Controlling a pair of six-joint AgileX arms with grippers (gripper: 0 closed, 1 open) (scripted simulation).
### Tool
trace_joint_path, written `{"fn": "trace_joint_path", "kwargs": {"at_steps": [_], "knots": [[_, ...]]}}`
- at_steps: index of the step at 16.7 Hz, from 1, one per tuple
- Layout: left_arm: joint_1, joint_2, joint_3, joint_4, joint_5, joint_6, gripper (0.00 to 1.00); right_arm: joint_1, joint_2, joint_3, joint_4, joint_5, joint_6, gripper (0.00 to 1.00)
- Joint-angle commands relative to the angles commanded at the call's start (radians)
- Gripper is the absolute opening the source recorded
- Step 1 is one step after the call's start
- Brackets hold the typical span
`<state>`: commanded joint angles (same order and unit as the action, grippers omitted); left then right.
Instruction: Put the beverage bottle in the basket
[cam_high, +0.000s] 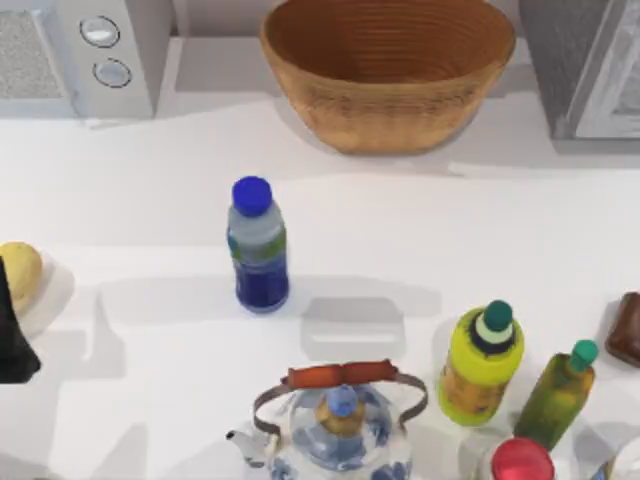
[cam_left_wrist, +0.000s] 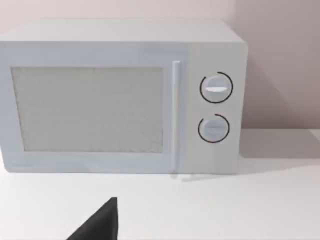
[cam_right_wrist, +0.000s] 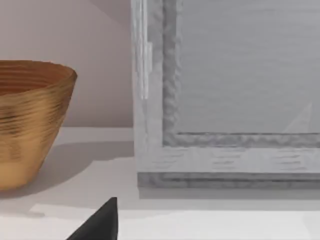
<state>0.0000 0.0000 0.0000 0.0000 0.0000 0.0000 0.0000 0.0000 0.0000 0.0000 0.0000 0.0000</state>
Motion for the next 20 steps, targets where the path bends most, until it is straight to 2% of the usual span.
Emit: {"fn": "trace_joint_path", "kwargs": {"at_steps": [4, 8, 12, 20], "knots": [[-0.005, 0.031, 0.005, 0.030, 0.011, 0.001, 1.00, 0.000, 0.000, 0.000, 0.000, 0.000, 0.000, 1.00], [-0.035, 0.221, 0.029, 0.210, 0.069, 0.009, 1.00, 0.000, 0.000, 0.000, 0.000, 0.000, 0.000, 1.00], [-0.081, 0.569, 0.069, 0.509, 0.161, 0.021, 1.00, 0.000, 0.000, 0.000, 0.000, 0.000, 0.000, 1.00], [-0.191, 1.448, 0.161, 1.216, 0.378, 0.049, 1.00, 0.000, 0.000, 0.000, 0.000, 0.000, 0.000, 1.00]]}}
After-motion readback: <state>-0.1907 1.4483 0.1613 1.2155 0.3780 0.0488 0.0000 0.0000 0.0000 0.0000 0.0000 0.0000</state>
